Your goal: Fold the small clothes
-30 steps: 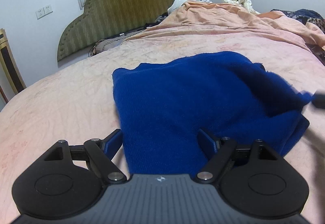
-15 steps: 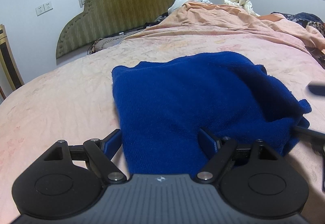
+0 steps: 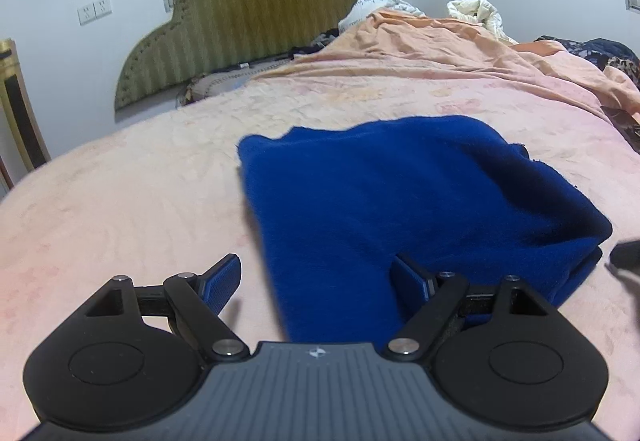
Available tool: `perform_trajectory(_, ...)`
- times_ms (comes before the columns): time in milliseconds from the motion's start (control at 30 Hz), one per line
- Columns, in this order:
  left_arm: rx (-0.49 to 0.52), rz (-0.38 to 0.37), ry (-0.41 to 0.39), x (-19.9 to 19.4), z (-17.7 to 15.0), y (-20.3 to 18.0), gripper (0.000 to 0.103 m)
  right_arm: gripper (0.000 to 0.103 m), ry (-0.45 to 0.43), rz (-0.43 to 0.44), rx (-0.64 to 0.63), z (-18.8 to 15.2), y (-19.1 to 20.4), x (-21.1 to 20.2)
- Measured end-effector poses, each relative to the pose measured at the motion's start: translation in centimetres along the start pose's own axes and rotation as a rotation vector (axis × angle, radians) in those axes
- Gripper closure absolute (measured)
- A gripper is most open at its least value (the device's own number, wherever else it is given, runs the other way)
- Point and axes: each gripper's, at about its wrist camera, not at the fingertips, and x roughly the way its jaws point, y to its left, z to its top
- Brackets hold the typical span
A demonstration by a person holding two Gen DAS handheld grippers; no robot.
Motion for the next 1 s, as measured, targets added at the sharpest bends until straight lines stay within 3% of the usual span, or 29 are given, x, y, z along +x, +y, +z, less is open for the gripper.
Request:
perform_trajectory(67,0.01,-0.001,0.001,-0.3,0.0,0.1,0.02,0.083,-0.038,-0.001,-0.02,0.1,0.5,-0.6)
perform_trajectory(133,-0.001,-0.021,-0.007,-0.7,0.0,0.2,0.02,0.039,-0.095,0.052,-0.016,0.6,1.3,-1.0)
perform_trajectory(200,0.0,-0.062,-0.024,-1.2,0.0,0.1,0.02,0.027,-0.13,0.074,-0.076,0.9,2.6,-1.2)
perform_trajectory(267,0.042,-0.098,-0.034,-1.7,-0.3,-0.3,0.02,0.033,-0.13,0.029,-0.203,1.0,5.0,-0.2)
perform_trajectory(333,0.102,-0.14,-0.039,-2.2,-0.8,-0.9,0.02,0.062,-0.1,-0.013,-0.302,1.1,6.4,1.7)
perform_trajectory(367,0.131,-0.161,-0.039,-2.4,-1.2,-1.1,0.02,0.071,-0.089,-0.026,-0.328,1.4,6.9,2.3)
perform_trajectory(433,0.2,-0.174,-0.046,-2.7,-1.9,-1.7,0.017,0.097,-0.062,-0.047,-0.326,1.6,6.9,3.4)
perform_trajectory(500,0.271,-0.149,-0.065,-2.9,-2.6,-2.1,0.016,0.098,-0.057,-0.036,-0.251,1.9,6.0,3.6)
perform_trajectory(567,0.301,-0.134,-0.081,-3.1,-3.0,-2.0,0.015,0.098,-0.061,0.043,-0.098,2.3,4.1,3.1)
perform_trajectory(667,0.276,-0.114,-0.076,-3.1,-2.9,-0.7,0.012,0.095,-0.052,0.2,0.141,2.5,0.9,2.4)
perform_trajectory(767,0.189,-0.113,-0.032,-2.5,-2.6,1.6,0.009,0.097,-0.048,0.386,0.293,2.3,-0.5,1.7)
perform_trajectory(800,0.149,-0.14,-0.014,-2.5,-2.5,2.3,0.009,0.097,-0.044,0.37,0.279,2.3,-0.4,1.4)
perform_trajectory(867,0.101,-0.178,-0.001,-2.9,-2.1,3.1,0.01,0.096,-0.017,0.202,0.173,2.1,0.2,1.5)
perform_trajectory(933,0.073,-0.207,-0.026,-3.6,-1.5,3.5,0.01,0.085,0.002,0.046,0.077,1.8,0.8,1.8)
perform_trajectory(1000,0.035,-0.244,-0.045,-3.8,-0.5,3.7,0.01,0.08,-0.041,0.004,0.033,2.1,1.8,1.1)
